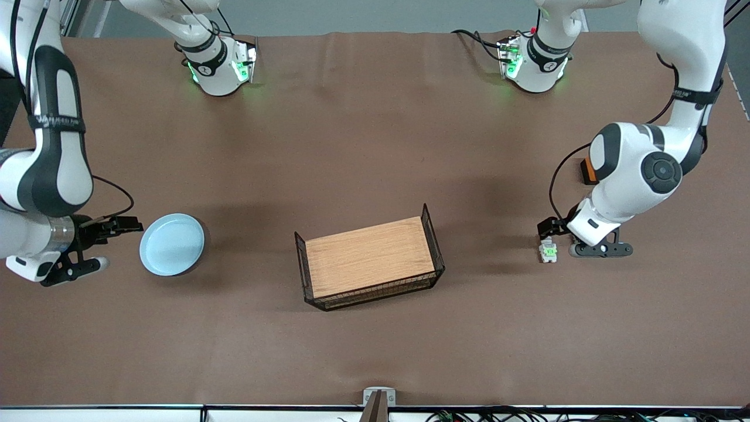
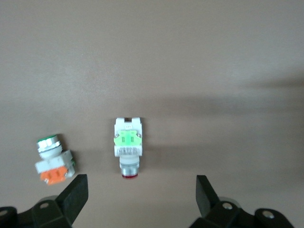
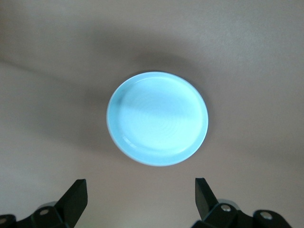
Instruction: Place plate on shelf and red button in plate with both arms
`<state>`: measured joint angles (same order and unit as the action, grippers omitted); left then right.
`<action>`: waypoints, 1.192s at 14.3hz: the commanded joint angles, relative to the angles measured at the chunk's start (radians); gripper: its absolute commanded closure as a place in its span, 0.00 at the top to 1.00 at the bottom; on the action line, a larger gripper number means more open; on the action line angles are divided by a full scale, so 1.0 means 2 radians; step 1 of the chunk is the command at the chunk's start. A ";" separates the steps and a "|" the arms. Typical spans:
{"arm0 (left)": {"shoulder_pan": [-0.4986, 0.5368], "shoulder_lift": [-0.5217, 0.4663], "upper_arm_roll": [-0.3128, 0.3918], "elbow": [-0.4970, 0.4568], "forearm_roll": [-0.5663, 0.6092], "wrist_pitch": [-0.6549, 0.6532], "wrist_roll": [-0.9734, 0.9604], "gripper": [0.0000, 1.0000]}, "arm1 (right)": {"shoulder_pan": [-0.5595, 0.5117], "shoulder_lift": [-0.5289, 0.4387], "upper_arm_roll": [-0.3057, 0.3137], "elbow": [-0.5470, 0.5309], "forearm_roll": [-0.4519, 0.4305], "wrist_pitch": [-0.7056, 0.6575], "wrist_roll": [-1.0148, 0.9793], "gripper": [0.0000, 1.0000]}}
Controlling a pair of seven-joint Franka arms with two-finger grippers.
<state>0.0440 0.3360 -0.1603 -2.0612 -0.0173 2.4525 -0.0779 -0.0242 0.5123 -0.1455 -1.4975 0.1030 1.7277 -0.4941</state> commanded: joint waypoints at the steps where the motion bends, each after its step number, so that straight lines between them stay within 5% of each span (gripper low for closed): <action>1: 0.003 0.034 -0.002 -0.005 0.006 0.053 0.014 1.00 | -0.018 0.024 0.004 0.008 0.014 0.019 -0.017 1.00; 8: 0.023 0.093 0.004 -0.002 0.045 0.101 0.050 1.00 | -0.032 0.071 0.004 0.006 0.033 0.081 -0.074 1.00; 17: 0.024 0.103 0.003 0.004 0.049 0.104 0.049 0.96 | -0.035 0.100 0.006 -0.038 0.037 0.207 -0.149 0.85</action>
<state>0.0949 0.5314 -0.1538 -2.0658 0.0595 2.6481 0.0290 -0.0760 0.6994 -0.1459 -1.5666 0.1538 2.0929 -0.7347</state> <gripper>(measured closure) 0.040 0.150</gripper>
